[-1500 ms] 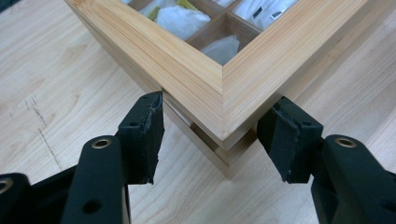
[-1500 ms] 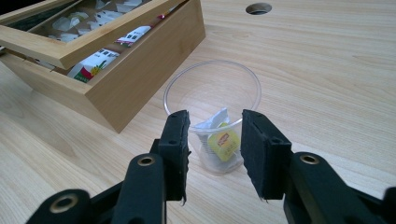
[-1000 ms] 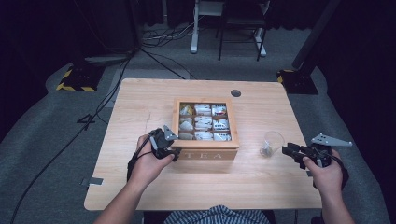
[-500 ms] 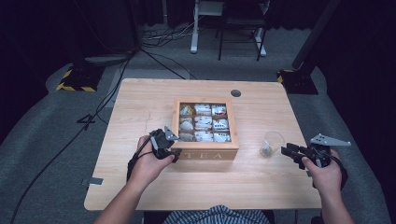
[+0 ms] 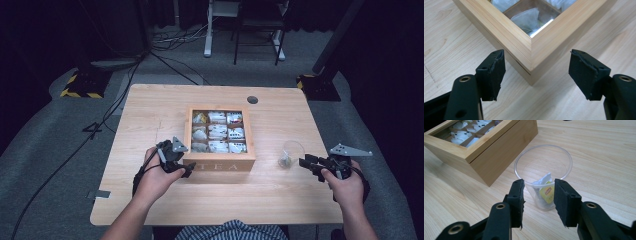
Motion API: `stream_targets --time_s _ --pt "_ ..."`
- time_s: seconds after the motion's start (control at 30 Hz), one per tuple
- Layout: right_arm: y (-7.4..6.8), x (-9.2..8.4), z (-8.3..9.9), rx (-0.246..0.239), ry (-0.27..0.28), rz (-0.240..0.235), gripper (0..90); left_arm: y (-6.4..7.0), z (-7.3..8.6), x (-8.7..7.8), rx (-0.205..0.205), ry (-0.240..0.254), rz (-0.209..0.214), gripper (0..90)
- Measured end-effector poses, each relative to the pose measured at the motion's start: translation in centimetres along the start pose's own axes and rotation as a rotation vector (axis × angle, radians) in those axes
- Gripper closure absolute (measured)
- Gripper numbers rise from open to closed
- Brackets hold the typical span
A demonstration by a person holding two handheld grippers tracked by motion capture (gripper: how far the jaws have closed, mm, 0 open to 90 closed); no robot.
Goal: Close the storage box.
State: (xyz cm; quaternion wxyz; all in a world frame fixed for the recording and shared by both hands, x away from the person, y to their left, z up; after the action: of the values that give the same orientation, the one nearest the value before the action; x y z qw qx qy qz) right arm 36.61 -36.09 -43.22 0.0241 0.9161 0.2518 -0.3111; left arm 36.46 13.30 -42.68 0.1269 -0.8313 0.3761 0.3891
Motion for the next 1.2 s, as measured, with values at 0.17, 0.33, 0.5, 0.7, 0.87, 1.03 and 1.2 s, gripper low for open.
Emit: stream_targets --time_s 0.17,0.33,0.5,0.7,0.87,1.03,1.2 --pt "0.4 -0.3 0.4 0.000 0.002 0.008 50.3 0.0 1.7 -1.8 0.032 0.055 -0.016 23.6" --pt "1.0 -0.2 0.7 -0.021 0.010 0.039 34.4 -0.8 4.3 -3.7 0.016 0.108 -0.059 21.9" --pt "1.0 -0.1 0.5 -0.048 -0.011 0.019 30.3 -1.8 6.0 -4.8 -0.014 0.145 -0.083 19.6" --pt "1.1 -0.2 0.6 -0.068 -0.014 0.000 25.4 -3.6 8.6 -5.1 -0.046 0.133 -0.134 18.3" --pt "1.5 0.5 1.1 -0.063 -0.011 0.004 19.9 -4.9 10.0 -5.1 -0.090 0.125 -0.142 17.7" --pt "1.9 1.3 1.7 -0.069 -0.012 0.011 21.0 -6.2 11.2 -4.7 -0.116 0.104 -0.155 17.9" --pt "2.6 1.5 2.3 -0.093 -0.016 0.021 22.9 -7.4 12.4 -3.9 -0.110 0.099 -0.167 18.0"
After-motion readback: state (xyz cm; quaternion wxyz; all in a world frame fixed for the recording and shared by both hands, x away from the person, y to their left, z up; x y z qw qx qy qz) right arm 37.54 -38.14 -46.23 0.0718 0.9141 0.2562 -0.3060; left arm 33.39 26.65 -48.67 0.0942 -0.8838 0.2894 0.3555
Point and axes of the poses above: each handheld gripper's, and its own axes: x roughly forward along the jaws, z roughly out of its underside, y roughly to its right, the point moved 1 cm from there along x, roughly forward along the jaws, and after that the axes turned 7 degrees about z, right-handed, at the moved point
